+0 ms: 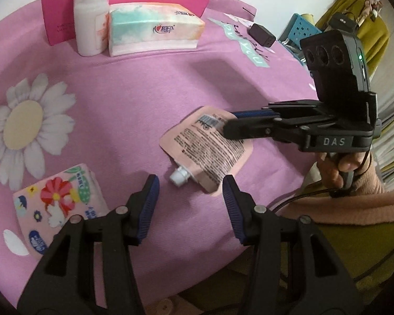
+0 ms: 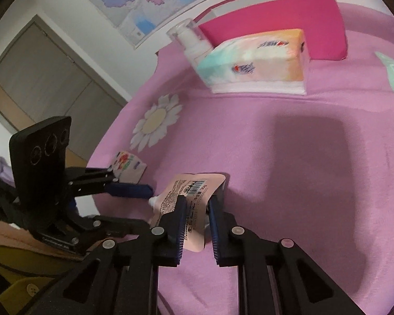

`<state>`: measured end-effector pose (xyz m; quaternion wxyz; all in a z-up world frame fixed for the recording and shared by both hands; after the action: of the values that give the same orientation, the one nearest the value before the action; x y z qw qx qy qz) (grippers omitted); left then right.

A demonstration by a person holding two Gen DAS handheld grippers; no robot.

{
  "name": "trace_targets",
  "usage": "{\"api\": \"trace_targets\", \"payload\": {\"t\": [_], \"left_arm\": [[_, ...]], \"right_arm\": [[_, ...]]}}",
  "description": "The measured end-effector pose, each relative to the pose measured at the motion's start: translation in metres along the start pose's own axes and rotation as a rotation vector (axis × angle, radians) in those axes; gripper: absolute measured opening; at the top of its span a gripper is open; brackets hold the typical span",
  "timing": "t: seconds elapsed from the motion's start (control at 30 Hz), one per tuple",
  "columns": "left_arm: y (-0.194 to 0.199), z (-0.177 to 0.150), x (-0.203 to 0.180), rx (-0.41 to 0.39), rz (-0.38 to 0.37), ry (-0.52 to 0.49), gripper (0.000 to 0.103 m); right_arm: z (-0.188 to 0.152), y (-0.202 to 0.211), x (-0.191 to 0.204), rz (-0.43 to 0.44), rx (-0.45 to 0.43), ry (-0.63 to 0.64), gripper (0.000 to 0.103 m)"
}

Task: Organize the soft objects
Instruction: 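Move both grippers to the pink pouch and grasp it, then carry the pink pouch into the pink box and release it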

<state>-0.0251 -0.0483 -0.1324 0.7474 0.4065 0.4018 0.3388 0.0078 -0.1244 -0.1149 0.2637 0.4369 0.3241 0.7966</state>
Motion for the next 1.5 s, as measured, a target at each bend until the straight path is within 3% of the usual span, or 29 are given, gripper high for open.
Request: {"api": "trace_targets", "payload": {"t": [0.2,0.47,0.7,1.5], "left_arm": [[-0.008,0.015,-0.008,-0.009,-0.014,0.004,0.051],[-0.012,0.032,0.001,-0.017,0.005,0.06,0.044],[-0.007,0.048,0.012,-0.051,0.016,0.104,0.044],[0.037,0.107,0.02,-0.207,0.077,0.084,0.044]], "right_arm": [[0.007,0.005,-0.01,-0.018,-0.03,-0.039,0.016],[0.015,0.011,-0.019,-0.04,-0.067,-0.085,0.016],[0.035,0.027,-0.001,-0.127,-0.12,0.003,0.016],[0.087,0.061,0.011,-0.186,-0.24,0.102,0.016]]}}
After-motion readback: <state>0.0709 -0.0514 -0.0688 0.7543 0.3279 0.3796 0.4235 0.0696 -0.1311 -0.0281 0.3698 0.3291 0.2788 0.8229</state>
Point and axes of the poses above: each gripper's, at about its wrist camera, not at the fingertips, and y roughly against the way its jaws point, x to its left, z to its top, the point moved 9 cm from there along -y, roughly the way its jaws point, and after that the axes turned 6 degrees about x, right-handed, at the moved point
